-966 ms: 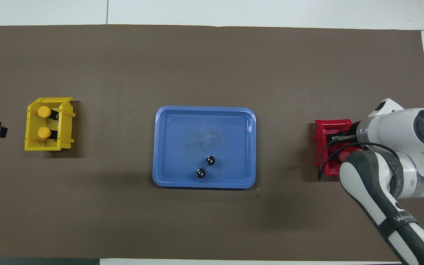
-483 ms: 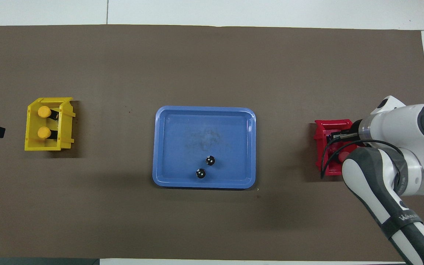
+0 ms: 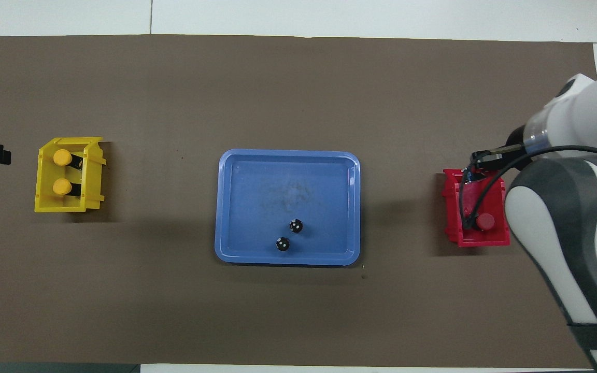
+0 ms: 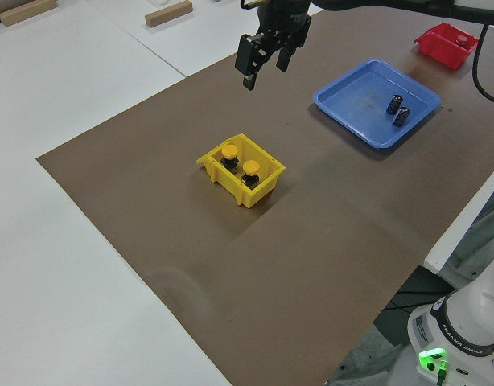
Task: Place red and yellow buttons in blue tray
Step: 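Grasp the red button with the right gripper and lift it, then place the red button in the blue tray while the left gripper reaches yellow, then return the right gripper to the red holder while the left gripper grasps yellow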
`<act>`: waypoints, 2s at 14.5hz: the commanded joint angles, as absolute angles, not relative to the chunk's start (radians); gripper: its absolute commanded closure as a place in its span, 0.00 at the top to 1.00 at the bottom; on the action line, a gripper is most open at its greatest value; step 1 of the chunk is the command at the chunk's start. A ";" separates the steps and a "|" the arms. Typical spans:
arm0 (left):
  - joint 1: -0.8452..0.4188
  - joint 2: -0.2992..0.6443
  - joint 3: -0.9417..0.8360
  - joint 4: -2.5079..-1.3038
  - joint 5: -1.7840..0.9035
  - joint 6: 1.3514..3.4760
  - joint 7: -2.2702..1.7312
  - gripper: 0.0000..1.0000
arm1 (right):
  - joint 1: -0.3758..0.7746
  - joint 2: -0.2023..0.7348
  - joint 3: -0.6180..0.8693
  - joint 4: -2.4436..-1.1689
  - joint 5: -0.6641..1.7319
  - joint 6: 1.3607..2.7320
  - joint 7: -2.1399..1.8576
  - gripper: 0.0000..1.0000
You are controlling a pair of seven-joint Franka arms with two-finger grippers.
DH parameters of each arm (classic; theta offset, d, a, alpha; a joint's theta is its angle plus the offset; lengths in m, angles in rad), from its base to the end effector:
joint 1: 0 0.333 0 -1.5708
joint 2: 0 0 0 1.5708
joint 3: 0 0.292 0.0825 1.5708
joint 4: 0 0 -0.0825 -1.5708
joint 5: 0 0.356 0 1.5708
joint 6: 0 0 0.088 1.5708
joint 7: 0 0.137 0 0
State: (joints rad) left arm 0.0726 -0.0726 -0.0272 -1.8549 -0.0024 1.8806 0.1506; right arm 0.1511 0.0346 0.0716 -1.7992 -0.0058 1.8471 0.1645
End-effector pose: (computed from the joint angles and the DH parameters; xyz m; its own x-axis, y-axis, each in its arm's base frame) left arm 0.5270 0.0234 0.5084 0.9898 -0.1046 0.0971 -0.1037 -0.9945 -0.0144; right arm 0.5343 0.1200 0.4733 0.9981 0.0597 0.0137 0.0596 -0.9982 0.0009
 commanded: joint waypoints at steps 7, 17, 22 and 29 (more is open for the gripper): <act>0.092 0.107 -0.037 -1.951 -0.011 2.175 0.114 0.66 | 0.526 0.300 0.071 -1.744 -0.059 2.135 0.741 0.39; 0.106 0.158 -0.035 -2.058 -0.011 2.342 0.083 0.65 | 0.571 0.387 0.069 -1.759 -0.121 2.223 0.853 0.84; 0.107 0.189 -0.035 -2.072 -0.011 2.396 0.075 0.01 | 0.481 0.246 0.063 -1.715 -0.161 2.025 0.717 0.99; -0.075 0.221 -0.037 -1.618 0.089 1.816 -0.128 0.01 | 0.085 -0.233 0.061 -2.311 -0.018 2.141 0.028 0.99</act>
State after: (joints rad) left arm 0.0325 0.1820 -0.0386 -1.7173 0.0474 1.9015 0.0180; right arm 0.1525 -0.1351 0.0451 -2.1280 -0.0469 2.0442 0.1524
